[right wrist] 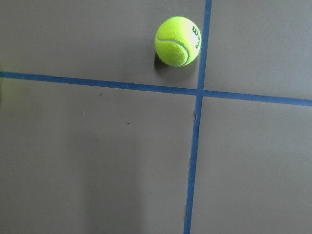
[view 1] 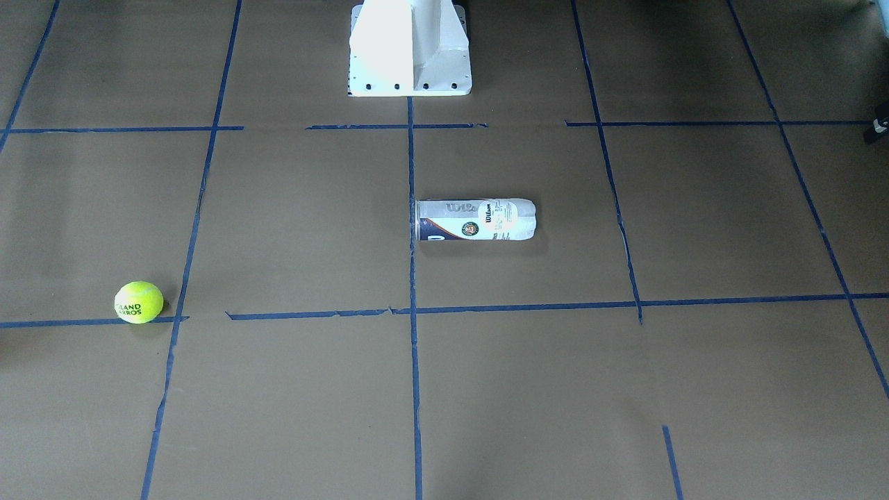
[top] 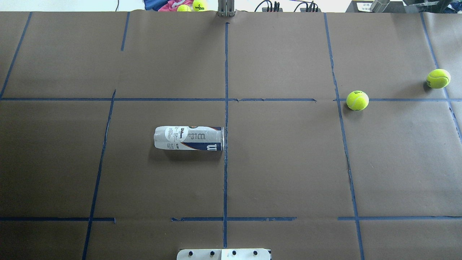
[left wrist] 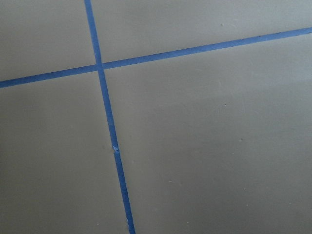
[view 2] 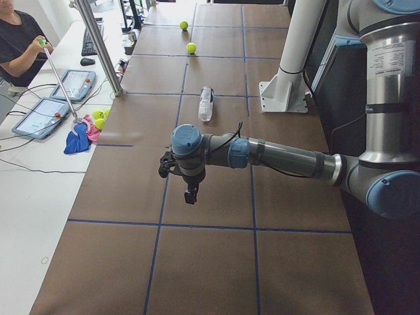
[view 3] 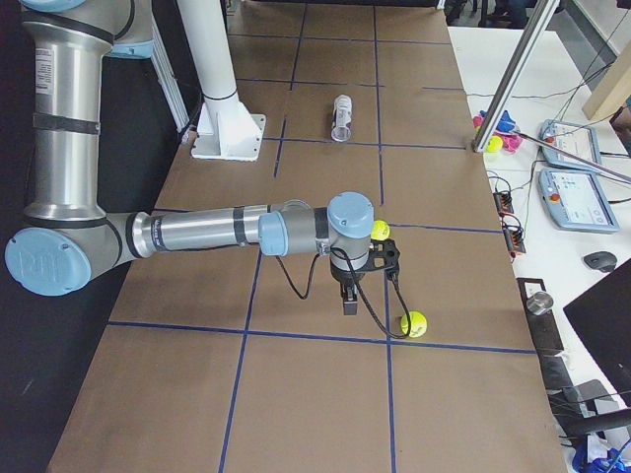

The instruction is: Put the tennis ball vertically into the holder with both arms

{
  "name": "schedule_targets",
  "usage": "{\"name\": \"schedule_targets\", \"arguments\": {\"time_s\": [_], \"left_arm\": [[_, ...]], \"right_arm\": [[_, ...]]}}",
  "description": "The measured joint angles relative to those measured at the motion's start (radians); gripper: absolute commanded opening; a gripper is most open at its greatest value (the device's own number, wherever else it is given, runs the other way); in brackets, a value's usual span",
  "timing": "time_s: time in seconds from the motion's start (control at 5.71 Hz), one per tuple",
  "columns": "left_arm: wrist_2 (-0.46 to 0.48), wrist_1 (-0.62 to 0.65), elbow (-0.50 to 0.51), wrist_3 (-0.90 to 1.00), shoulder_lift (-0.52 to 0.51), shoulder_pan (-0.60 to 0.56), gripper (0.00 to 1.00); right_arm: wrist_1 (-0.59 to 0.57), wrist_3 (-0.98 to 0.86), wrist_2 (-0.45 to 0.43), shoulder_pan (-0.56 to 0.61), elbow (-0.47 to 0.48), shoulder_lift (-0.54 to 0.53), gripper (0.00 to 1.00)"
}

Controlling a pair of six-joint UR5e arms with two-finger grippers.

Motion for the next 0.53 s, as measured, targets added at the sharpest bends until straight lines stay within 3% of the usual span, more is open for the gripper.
{"name": "schedule_targets", "arguments": {"time_s": [0.53], "left_arm": [[-0.012,-0.176,-0.005,-0.005,0.015,0.038,1.00]], "right_arm": [[0.002,0.000,0.038,-0.017,0.006,0.007,1.00]]}}
